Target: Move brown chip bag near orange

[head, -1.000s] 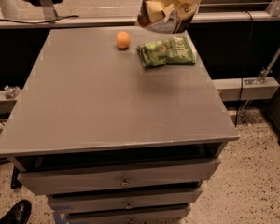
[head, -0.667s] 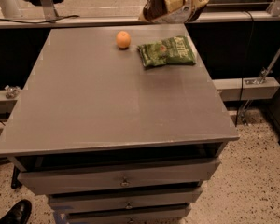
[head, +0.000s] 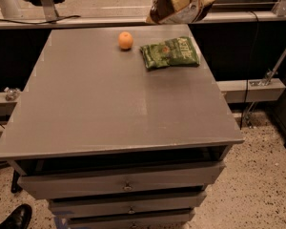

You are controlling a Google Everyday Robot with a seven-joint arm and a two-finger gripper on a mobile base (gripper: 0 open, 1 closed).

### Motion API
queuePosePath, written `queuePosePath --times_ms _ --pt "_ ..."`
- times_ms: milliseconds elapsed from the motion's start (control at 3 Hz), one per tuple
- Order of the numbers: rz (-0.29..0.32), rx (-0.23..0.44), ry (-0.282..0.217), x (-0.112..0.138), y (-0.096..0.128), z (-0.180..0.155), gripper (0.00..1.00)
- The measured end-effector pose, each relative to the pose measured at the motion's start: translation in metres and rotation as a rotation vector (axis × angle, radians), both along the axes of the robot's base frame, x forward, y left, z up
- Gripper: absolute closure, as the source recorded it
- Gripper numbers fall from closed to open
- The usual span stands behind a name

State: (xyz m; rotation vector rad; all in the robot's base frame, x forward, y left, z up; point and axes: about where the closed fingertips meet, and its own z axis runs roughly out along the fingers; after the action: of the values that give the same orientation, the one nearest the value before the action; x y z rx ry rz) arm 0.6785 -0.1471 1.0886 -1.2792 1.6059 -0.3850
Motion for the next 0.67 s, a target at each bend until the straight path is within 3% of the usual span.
queuePosePath --times_ms 667 --pt "0.019 -0.060 -0.138 0.054 -0.023 0.009 1.00"
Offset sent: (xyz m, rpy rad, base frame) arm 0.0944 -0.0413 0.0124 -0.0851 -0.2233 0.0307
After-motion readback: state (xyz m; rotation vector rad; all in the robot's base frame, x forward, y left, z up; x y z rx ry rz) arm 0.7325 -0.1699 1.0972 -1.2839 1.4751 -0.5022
